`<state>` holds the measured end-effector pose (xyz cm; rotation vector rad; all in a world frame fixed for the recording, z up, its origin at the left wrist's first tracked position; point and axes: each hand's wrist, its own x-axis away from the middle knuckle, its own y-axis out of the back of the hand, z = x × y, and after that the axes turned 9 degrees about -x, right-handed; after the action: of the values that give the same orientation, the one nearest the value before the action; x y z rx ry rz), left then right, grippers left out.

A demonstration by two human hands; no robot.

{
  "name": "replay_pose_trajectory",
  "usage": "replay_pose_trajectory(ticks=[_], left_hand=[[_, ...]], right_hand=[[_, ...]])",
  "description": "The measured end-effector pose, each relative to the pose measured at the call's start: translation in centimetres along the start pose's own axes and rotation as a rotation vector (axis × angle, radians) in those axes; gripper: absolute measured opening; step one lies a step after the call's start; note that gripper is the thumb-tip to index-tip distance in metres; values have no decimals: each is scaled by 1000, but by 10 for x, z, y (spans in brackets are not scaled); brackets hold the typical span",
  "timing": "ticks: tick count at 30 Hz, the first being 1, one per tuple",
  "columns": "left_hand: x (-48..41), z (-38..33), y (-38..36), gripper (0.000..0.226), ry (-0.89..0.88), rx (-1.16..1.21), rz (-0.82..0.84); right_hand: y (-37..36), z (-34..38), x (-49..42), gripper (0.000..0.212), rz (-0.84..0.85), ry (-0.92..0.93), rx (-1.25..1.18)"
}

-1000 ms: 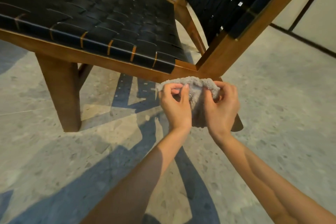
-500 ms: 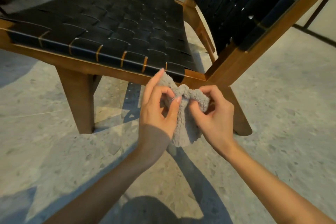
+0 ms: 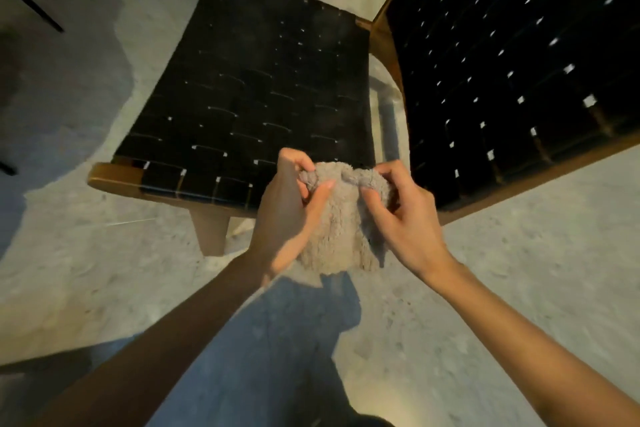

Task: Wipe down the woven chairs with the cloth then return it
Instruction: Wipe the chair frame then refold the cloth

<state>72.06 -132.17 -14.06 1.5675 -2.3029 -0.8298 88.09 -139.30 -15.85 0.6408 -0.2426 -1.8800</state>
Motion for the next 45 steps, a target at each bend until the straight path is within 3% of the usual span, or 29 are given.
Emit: replay_pose_trajectory(ticks=[2,4,6,10,13,17,19,22,25,27,29,31,34,37,41,43,45], left_hand=[[-8,-27,25,36,74,-5,83],[-15,-56,50,41,-12,-135,99],[-23,-87,74,32,-114,-296,109],[-40,-147,125,27,-68,-422,253],[-51,-185,159,29,-69,-492,311],[-58,-226,191,33,-145,-602,317],[-60,-243,200,33,-187,-621,315],[-59,-266,206,23,-150,-423,415],[-56,-287,200,29,-32,-269,524],[-54,-297,191,11,56,-174,601],[-51,-307,179,10,216,4,658],[-52,-317,165,6,435,168,683],[-63,-328,146,32,668,377,708],[-84,-335,127,35,661,400,741],[-120,-341,97,24,639,337,595],[-139,-345,81,21,543,308,539],[-154,-353,64,12,411,291,509]], right_hand=[[19,30,-12,9,42,-57,26],[40,63,-25,9,81,-103,25],[62,98,-38,14,103,-176,41],[108,167,-63,29,233,-282,170],[135,210,-70,27,367,-360,192],[169,255,-71,23,317,-336,486],[183,272,-69,25,214,-352,500],[192,293,-63,24,103,-475,419],[190,307,-57,24,-54,-509,365],[188,314,-55,23,-207,-536,234],[187,318,-55,18,-309,-552,74],[190,320,-56,12,-300,-571,-44],[200,314,-62,21,-159,-644,-129],[212,303,-75,30,-165,-791,-409],[236,282,-100,22,-270,-831,-646],[252,273,-112,23,-343,-760,-530],[272,261,-118,24,-430,-623,-203]])
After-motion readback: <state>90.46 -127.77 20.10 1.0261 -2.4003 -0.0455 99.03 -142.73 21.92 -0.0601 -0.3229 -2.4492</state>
